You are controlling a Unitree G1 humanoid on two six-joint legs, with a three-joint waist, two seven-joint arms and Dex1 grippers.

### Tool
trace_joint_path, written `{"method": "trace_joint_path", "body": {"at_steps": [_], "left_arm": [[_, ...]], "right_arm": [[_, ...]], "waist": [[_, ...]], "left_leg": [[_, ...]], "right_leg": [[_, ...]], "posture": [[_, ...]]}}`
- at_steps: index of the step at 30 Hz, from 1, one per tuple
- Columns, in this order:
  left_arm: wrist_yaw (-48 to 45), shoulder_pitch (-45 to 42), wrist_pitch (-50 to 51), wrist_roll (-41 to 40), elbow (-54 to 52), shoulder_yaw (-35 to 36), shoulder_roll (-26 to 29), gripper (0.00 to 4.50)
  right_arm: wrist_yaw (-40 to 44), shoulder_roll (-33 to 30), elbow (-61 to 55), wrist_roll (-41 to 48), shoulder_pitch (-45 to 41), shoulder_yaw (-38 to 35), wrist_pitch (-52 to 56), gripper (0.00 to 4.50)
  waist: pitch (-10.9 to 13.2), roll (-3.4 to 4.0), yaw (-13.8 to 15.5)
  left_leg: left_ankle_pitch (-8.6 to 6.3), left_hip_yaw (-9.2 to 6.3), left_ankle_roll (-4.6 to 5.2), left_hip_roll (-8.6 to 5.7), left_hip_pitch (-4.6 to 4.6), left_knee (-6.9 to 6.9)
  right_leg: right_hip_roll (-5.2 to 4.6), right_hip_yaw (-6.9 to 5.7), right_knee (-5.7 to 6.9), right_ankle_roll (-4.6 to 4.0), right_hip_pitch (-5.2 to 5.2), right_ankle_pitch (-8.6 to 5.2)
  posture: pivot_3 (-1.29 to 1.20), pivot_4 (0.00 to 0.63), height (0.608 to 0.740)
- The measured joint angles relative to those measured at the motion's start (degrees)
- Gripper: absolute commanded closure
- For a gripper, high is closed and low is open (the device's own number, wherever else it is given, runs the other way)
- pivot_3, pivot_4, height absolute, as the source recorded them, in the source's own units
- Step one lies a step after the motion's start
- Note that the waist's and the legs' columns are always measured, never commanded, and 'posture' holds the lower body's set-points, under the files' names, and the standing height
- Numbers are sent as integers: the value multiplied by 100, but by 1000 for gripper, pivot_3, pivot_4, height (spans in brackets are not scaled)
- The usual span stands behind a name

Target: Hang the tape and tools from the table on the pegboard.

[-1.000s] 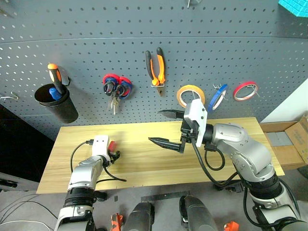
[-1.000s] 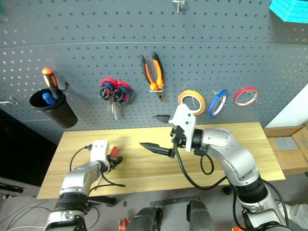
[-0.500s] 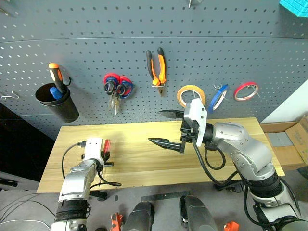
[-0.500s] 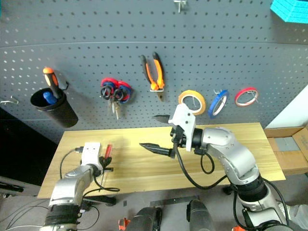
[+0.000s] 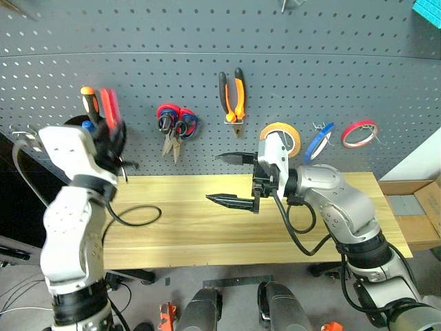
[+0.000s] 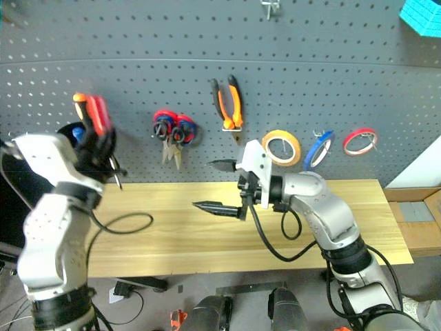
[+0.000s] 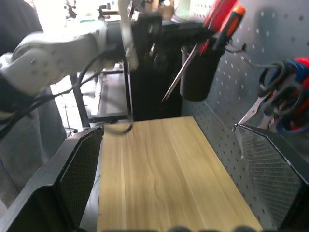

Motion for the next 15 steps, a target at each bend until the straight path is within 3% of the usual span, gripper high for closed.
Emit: {"method": "trace_joint_path", "body": {"at_steps": [4, 11, 15], "left_arm": [[96, -797, -298, 91, 253, 259, 603, 3716], [105, -1293, -581, 204, 973, 244, 867, 3716], [119, -1408, -1271, 376, 1770, 250, 867, 3716]], "right_arm": [[83, 42, 57, -3, -38, 6, -78, 0], [51, 224, 99, -19, -85, 5, -158, 0], [-730, 854, 510, -391, -591, -86, -270, 0]], "waist": [[-17, -13, 18], [-18, -17, 55], [-21, -15, 39]], "left_leg": [[0, 9, 0, -3, 2, -2], [5, -2, -8, 1, 1, -1], [7, 8, -11, 1, 15, -4]], "right_leg": [[1, 0, -5, 0, -2, 0], [4, 1, 1, -2, -3, 2], [5, 1, 12, -3, -4, 3]], "posture": [[87, 152, 740], [74, 156, 740], [63, 160, 740]]}}
